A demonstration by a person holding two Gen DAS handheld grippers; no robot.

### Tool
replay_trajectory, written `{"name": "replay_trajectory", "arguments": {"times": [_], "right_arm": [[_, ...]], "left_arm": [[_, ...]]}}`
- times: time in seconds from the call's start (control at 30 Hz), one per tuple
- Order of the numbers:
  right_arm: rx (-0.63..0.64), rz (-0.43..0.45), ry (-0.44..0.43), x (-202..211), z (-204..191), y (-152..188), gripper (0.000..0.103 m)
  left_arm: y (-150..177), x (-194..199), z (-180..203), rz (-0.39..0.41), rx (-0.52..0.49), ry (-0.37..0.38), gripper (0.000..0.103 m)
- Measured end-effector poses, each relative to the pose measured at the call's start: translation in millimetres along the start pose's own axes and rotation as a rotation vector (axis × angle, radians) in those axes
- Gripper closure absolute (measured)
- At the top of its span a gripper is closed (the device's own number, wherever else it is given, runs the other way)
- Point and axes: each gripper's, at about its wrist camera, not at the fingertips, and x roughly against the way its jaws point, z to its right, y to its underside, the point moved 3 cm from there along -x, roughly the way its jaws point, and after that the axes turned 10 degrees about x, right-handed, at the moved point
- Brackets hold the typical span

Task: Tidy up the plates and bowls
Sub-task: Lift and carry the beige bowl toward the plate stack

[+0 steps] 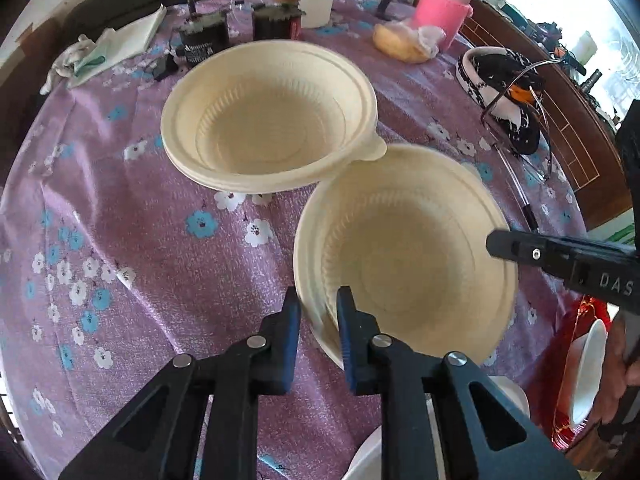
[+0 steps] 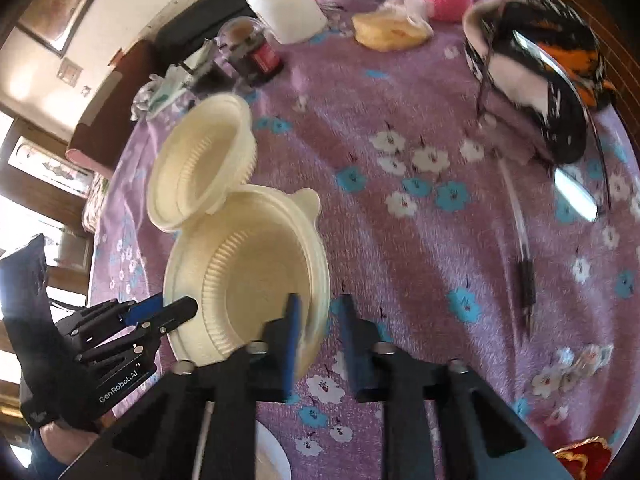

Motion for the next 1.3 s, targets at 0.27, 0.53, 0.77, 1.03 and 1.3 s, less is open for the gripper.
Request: {"name": "replay_trajectory", "arguments": {"times": [0.27, 0.53, 0.77, 1.03, 1.3], "right_arm": [[-0.011, 0.061, 0.0, 33, -9, 14, 0.088], [-0.023, 0.145, 0.001, 75, -14, 27, 0.088], [-0.041, 0.188, -0.006, 103, -17, 55, 0.087], [-0.068, 0.216, -0.02, 125, -14, 90, 0.087], [-0.08, 0.247, -0.031, 143, -12, 114, 0.087]], "left_arm": [[4, 25, 11, 0.044, -0.023, 0.016, 0.086], [12, 53, 31, 0.104, -0.056, 0.032, 0.082], [32, 76, 50, 0.142, -0.091, 0.048, 0.079], [56, 97, 66, 0.17, -0.13, 0.047, 0.079], [75, 110, 80, 0.191, -0.16, 0.041, 0.077]]}}
